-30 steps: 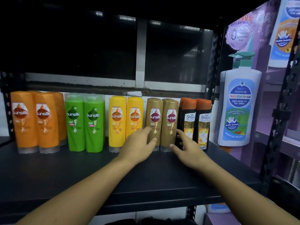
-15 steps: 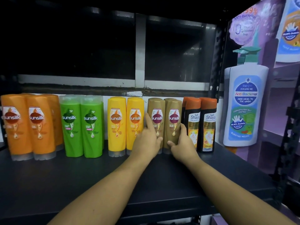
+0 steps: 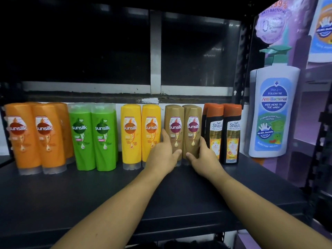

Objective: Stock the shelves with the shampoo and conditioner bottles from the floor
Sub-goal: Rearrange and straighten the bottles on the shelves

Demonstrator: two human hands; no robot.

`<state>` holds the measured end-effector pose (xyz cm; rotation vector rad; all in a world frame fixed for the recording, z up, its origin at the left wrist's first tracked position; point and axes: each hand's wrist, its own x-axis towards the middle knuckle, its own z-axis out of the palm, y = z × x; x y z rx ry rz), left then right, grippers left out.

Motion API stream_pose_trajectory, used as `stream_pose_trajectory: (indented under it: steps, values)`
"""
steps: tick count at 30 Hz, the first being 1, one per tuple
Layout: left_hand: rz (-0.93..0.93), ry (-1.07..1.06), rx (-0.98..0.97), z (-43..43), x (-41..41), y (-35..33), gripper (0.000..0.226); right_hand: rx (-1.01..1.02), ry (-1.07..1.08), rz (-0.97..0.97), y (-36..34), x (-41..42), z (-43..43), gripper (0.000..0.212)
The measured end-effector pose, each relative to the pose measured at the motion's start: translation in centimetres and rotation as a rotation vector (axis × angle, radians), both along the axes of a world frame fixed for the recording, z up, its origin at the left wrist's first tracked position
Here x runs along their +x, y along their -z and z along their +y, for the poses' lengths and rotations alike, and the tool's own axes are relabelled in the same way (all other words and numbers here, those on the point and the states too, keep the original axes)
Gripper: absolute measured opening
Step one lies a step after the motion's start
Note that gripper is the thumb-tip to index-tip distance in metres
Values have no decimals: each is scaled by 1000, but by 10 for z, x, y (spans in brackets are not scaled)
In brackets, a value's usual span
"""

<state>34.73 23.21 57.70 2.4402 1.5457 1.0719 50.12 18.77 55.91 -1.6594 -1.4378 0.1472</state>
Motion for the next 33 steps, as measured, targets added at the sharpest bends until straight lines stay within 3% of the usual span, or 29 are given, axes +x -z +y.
stream_pose_trajectory:
  steps: [5, 15, 24, 33]
  values:
    - [89, 73, -6, -11, -30, -1, 47, -61, 17, -196, -4, -8, -36, 59]
    - [255, 169, -164, -27, -125, 13, 52, -349, -333, -398, -4, -64, -58, 57]
    - [345, 174, -290, -24, -170, 21, 63, -450, -337, -468, 0, -101, -44, 61]
    - [353, 147, -338, -25, -170, 27, 60, -454, -354, -511, 1, -103, -44, 61]
